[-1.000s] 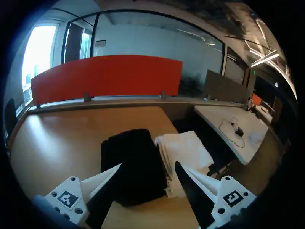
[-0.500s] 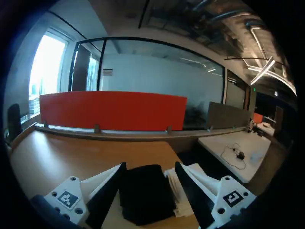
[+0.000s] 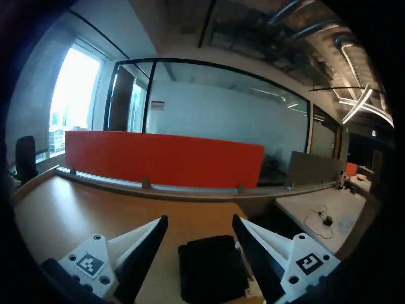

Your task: Fold towel

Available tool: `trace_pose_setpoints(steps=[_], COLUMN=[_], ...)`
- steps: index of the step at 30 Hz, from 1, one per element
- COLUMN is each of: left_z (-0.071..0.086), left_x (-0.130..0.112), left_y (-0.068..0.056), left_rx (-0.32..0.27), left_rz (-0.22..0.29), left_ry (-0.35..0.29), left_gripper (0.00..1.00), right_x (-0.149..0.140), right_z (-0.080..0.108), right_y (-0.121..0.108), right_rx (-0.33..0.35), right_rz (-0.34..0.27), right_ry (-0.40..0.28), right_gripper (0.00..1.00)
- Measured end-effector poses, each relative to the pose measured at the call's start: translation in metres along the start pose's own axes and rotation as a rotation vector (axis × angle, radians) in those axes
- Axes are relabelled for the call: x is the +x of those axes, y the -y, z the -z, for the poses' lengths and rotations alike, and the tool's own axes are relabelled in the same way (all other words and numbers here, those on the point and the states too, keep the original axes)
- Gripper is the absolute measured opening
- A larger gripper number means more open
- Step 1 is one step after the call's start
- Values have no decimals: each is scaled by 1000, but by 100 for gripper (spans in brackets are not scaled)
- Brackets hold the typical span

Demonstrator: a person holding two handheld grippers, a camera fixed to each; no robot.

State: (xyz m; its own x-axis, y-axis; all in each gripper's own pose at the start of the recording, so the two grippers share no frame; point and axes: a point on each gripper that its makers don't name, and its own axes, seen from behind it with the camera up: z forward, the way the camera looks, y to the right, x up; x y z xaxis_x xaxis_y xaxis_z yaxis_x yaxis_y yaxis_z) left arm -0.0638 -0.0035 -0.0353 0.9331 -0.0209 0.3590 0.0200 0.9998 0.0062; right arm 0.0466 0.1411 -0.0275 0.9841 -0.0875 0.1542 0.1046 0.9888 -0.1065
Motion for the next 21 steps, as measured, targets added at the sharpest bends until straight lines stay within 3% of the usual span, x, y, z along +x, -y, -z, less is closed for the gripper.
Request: trace_pose_setpoints(steps=[17, 21], left_z=[-14, -13], left_x=[62, 70], left_y=[-4, -11], left_rx=[-37, -63], left_rz=[35, 61], left_ry=[-166, -197], left_gripper=[94, 94], right_x=[51, 58], right_z=[-4, -5], right_y=[95, 120], right_rx=[90, 114], right_rz=[-45, -54], right_ry=[-93, -102], right_gripper=[99, 99])
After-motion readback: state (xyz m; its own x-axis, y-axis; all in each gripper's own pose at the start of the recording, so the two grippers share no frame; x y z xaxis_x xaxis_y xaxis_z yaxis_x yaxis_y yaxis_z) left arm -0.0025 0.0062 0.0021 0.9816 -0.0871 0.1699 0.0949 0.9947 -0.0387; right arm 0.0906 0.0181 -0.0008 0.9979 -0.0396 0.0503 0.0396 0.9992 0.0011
